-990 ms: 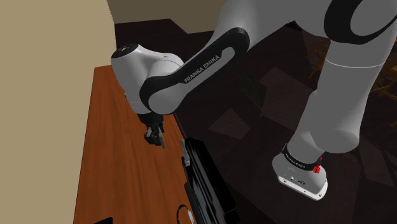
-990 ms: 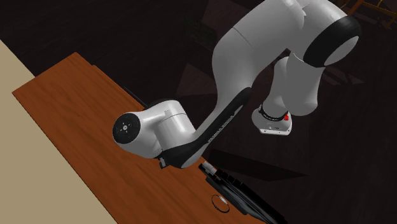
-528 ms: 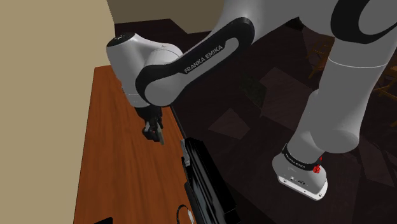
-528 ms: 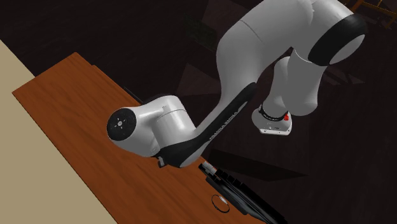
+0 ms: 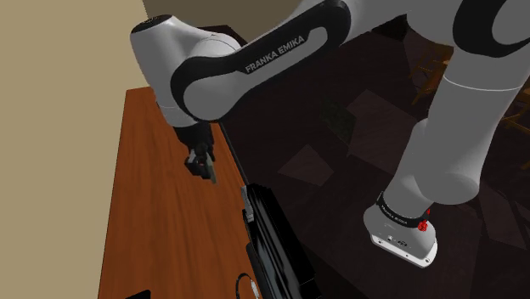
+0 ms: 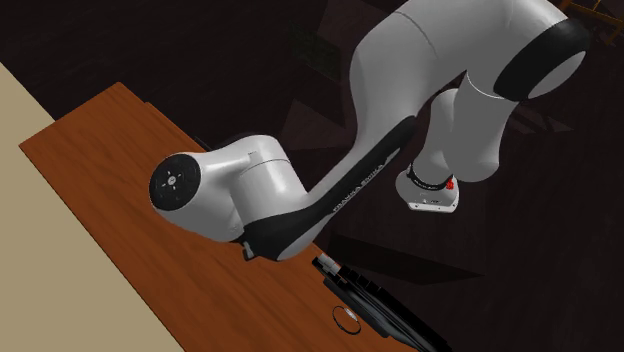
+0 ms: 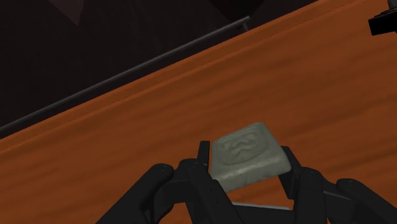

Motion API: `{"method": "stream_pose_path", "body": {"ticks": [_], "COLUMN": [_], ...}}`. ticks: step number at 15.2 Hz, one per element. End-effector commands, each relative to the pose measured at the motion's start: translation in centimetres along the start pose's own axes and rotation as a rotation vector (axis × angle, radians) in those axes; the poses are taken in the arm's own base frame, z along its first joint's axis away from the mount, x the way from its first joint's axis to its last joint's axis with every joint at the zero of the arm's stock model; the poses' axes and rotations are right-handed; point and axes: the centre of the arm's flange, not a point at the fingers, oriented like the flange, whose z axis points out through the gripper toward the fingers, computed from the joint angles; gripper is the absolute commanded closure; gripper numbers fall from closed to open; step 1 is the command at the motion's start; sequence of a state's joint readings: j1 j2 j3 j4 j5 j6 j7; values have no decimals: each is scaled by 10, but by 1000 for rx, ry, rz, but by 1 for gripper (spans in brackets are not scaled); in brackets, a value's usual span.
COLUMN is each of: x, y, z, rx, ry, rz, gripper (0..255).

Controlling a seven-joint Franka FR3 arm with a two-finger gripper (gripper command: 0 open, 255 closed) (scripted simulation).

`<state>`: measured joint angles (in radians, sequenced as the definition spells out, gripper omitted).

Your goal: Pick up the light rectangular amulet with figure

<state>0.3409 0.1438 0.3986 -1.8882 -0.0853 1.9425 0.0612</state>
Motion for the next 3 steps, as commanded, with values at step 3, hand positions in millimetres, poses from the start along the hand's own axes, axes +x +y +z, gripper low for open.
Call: {"method": "stream_pose_path", "body": {"ticks": [3], "x": [-3], "y": [0], "z": [-11], "rx": [0], "ry": [0], "rz": [0], "gripper": [255]}}
